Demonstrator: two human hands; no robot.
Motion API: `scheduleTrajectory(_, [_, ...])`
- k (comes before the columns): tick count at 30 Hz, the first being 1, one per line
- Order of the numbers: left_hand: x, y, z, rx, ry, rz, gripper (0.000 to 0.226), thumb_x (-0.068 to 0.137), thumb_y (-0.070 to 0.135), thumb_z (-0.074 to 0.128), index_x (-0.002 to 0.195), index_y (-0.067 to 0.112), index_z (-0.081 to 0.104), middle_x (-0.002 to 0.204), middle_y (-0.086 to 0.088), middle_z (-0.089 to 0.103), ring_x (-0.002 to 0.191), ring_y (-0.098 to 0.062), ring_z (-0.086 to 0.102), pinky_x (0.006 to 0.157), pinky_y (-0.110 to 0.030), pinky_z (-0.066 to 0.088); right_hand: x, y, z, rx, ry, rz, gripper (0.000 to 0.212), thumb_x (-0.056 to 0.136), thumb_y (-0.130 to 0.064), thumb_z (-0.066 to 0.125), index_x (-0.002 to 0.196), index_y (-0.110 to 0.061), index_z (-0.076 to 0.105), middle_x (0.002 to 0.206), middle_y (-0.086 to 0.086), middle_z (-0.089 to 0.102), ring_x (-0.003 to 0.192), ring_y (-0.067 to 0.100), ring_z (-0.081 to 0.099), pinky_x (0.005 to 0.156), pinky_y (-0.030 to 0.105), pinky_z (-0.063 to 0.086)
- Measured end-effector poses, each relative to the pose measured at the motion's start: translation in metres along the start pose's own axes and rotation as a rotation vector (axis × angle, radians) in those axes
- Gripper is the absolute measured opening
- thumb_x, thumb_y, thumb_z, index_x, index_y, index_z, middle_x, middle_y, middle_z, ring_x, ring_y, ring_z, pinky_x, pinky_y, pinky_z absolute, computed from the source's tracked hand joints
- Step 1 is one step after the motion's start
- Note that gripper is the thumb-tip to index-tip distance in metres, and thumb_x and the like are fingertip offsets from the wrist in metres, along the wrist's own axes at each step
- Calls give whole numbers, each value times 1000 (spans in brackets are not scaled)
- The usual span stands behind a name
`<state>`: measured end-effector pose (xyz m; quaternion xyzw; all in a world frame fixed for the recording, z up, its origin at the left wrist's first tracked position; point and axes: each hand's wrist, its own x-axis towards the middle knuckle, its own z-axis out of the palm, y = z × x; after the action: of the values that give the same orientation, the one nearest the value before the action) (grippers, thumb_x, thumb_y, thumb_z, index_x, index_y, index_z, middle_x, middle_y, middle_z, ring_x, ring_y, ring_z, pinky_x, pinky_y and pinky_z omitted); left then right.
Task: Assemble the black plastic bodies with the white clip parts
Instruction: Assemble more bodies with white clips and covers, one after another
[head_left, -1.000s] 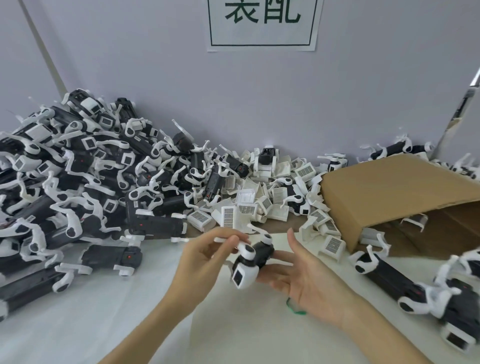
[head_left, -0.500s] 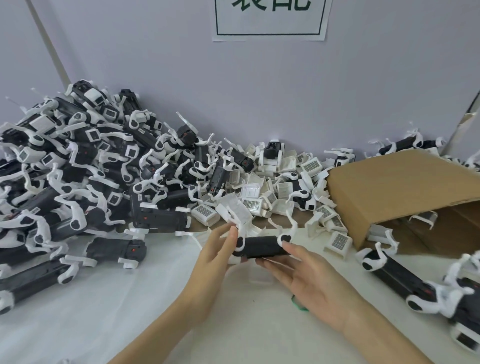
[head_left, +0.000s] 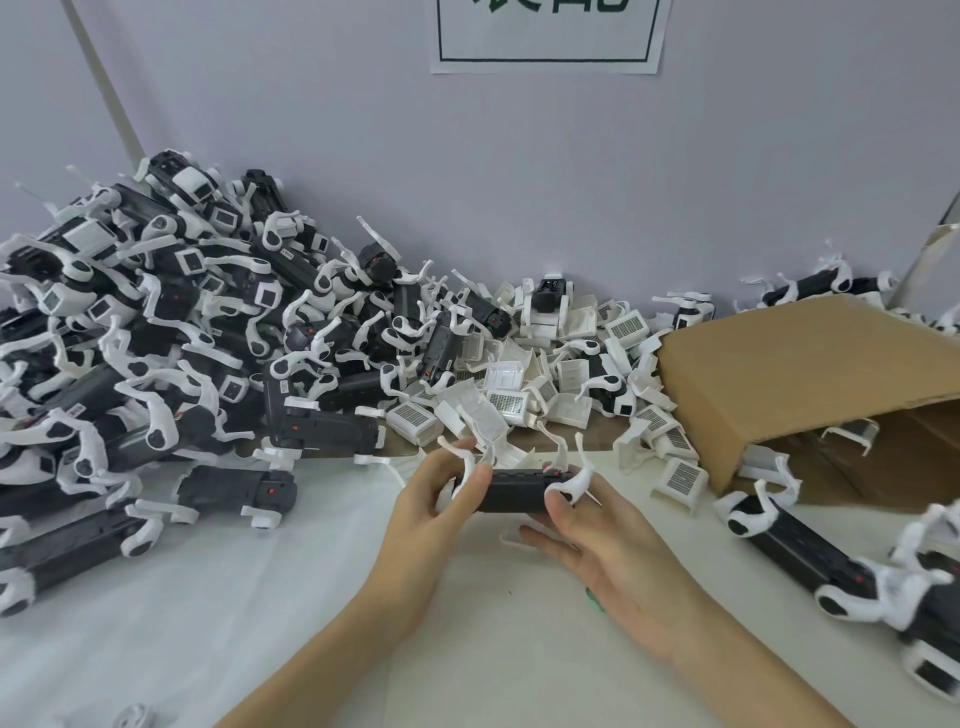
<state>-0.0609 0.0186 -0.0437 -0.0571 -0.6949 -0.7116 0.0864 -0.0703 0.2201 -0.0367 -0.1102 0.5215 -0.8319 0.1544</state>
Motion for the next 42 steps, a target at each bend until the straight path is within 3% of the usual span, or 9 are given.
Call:
scheduleTrajectory(6, [1, -4, -3, -51, -9, -43, 53, 85, 59, 77, 135, 48, 63, 145, 20, 63, 135, 1, 57, 116, -35, 37, 10, -10, -7, -215, -35, -53, 53, 94, -30, 76, 144, -26, 59, 146, 1, 62, 135, 24, 60, 117, 47, 41])
scheduleTrajectory(10, [1, -4, -3, -84, -36, -64, 69, 76, 54, 84, 141, 40, 63, 139, 22, 67, 126, 8, 60, 104, -22, 42, 13, -18, -12, -145, 53, -90, 46, 90, -39, 75, 127, -12, 73, 136, 11, 68, 131, 24, 62, 106, 32, 53])
scheduleTrajectory(15, [-2, 3, 1, -47, -53, -59, 64, 85, 46, 78, 139, 15, 64, 128, -2, 74, 116, -12, 71, 104, -27, 48, 7, -19, -16, -187, 72, -90, 38, 94, -37, 76, 122, -11, 74, 129, 15, 71, 120, 26, 67, 97, 30, 56])
scheduleTrajectory(19, [-6, 5, -2, 3, -87, -22, 42, 92, 34, 75, 133, 24, 69, 121, 2, 76, 112, -11, 69, 102, -23, 50, 0, -24, -14, -198, 21, 33, 42, 83, -46, 85, 112, -20, 71, 95, 21, 68, 78, 31, 69, 65, 30, 55])
scheduleTrajectory(26, [-3, -1, -1, -93, -287, -1, 72, 94, -5, 65, 155, 30, 50, 155, 11, 56, 121, -32, 70, 106, -44, 56, -5, -42, -42, 174, -163, 192, 74, 83, 12, 54, 138, -37, 65, 114, 35, 63, 92, 35, 67, 70, 31, 58])
scheduleTrajectory(29, [-3, 2, -2, -412, -279, -69, 70, 86, 15, 58, 155, 11, 49, 151, -14, 59, 123, -36, 63, 112, -47, 51, -5, -42, -39, 288, -176, 200, 80, 78, 11, 38, 139, -34, 64, 129, 36, 60, 104, 43, 64, 71, 35, 57])
scheduleTrajectory(34, [0, 7, 0, -550, -115, -165, 57, 108, 51, 51, 151, 13, 54, 147, -14, 64, 132, -33, 65, 105, -48, 57, -9, -38, -22, 354, -263, 213, 60, 77, -2, 51, 131, -25, 65, 145, 36, 52, 116, 49, 60, 74, 35, 53])
scheduleTrajectory(37, [-2, 7, 2, -412, -65, -155, 53, 106, 55, 52, 139, 15, 63, 133, -14, 71, 118, -36, 72, 88, -42, 63, -9, -25, -6, 116, -179, 134, 17, 98, -33, 54, 112, -23, 57, 134, 24, 63, 102, 41, 64, 71, 34, 50])
scheduleTrajectory(42, [-3, 4, 1, -284, 15, -140, 15, 106, 30, 62, 110, 19, 71, 105, -12, 72, 83, -32, 62, 71, -39, 49, -9, -7, 5, -426, 44, -128, 35, 101, -54, 56, 134, -43, 54, 102, 13, 68, 82, 19, 71, 78, 34, 51])
